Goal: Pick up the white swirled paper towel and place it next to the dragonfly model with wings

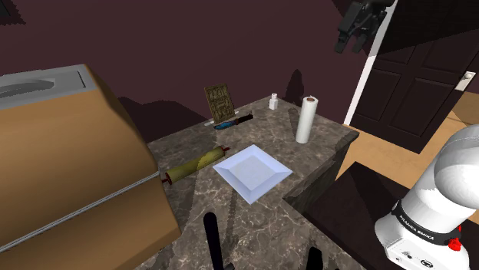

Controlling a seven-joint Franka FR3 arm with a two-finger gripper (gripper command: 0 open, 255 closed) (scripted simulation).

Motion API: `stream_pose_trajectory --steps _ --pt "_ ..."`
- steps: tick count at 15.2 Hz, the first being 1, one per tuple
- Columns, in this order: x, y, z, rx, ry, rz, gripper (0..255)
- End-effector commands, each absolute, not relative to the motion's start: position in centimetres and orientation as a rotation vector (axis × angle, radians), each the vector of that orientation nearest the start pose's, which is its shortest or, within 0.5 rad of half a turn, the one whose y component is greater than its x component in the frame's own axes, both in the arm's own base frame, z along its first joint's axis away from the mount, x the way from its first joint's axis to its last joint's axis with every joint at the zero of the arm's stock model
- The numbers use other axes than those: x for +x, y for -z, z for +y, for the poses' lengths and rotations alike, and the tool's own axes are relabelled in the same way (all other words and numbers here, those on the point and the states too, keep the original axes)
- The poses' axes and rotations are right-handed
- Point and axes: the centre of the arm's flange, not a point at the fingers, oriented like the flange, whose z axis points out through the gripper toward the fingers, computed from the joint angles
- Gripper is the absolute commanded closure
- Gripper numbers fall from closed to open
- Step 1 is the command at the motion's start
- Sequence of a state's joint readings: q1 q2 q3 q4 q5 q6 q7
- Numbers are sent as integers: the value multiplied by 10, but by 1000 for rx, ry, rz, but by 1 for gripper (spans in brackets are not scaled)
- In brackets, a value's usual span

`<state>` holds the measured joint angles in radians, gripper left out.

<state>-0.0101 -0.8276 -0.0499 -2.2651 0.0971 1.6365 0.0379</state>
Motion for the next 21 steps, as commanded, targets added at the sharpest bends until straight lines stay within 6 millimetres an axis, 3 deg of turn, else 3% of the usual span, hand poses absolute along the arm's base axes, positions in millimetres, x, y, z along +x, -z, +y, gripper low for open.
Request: stream_pose_trajectory --steps 1,11,21 --pt "300 -653 -15 -2991 299 123 0" --pt "394 -564 -62 -3026 145 271 0" --pt "472 -466 -119 -3047 -13 420 0"
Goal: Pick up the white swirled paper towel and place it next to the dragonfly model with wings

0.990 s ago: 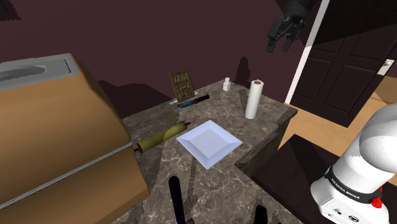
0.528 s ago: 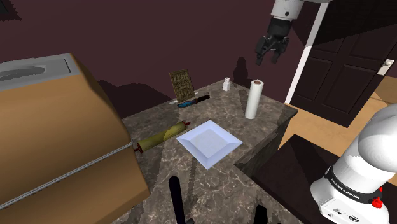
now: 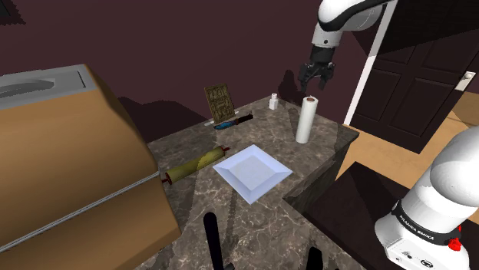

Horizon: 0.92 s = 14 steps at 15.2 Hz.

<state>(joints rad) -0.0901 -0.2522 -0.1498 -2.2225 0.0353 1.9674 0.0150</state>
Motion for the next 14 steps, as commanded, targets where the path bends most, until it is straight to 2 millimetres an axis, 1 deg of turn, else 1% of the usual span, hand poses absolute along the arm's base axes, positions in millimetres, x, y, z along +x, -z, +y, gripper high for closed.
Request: stream_pose_trajectory --steps 1,2,3,9,10,14 --pt "479 -456 -125 -3048 -29 435 0" --pt "486 -446 -132 -3049 -45 450 0" --pt "488 -444 -133 -3049 -49 454 0" --pt "487 -412 -131 -3049 -49 454 0" --pt "487 -404 -131 -3049 -49 454 0" --pt "487 -404 -131 -3049 -49 454 0"
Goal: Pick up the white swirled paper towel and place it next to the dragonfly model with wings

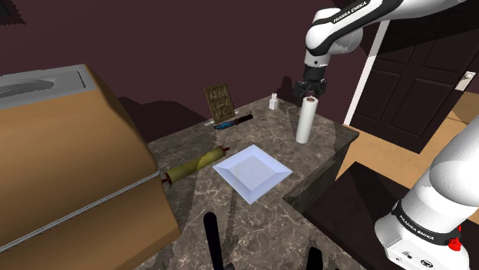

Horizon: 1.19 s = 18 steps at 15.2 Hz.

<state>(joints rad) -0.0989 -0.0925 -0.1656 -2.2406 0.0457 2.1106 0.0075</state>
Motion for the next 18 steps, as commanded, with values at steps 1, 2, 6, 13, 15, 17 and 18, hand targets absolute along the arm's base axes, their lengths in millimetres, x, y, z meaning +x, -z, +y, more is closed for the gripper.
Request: stream_pose_trajectory --steps 1,2,6,13,15,17,18 --pt "487 -404 -131 -3049 -49 454 0" --pt "487 -404 -131 -3049 -49 454 0" --pt "487 -404 -131 -3049 -49 454 255" --pt "487 -404 -131 -3049 -49 454 255" --pt "487 -409 -131 -3049 -49 454 255" --pt "487 -420 -131 -3049 -49 454 255" --pt "487 -425 -131 -3049 -49 454 255"
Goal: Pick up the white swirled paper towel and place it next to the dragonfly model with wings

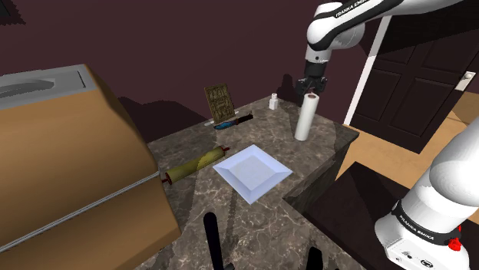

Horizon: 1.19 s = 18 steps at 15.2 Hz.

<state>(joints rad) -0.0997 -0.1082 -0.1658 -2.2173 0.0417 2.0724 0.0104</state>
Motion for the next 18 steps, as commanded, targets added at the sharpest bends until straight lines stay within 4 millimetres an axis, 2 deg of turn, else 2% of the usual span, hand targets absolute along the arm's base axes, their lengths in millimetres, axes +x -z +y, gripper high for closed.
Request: stream_pose_trajectory --steps 1,18 --pt "487 -430 -131 -3049 -49 454 255" --pt "487 -520 -131 -3049 -49 454 255"
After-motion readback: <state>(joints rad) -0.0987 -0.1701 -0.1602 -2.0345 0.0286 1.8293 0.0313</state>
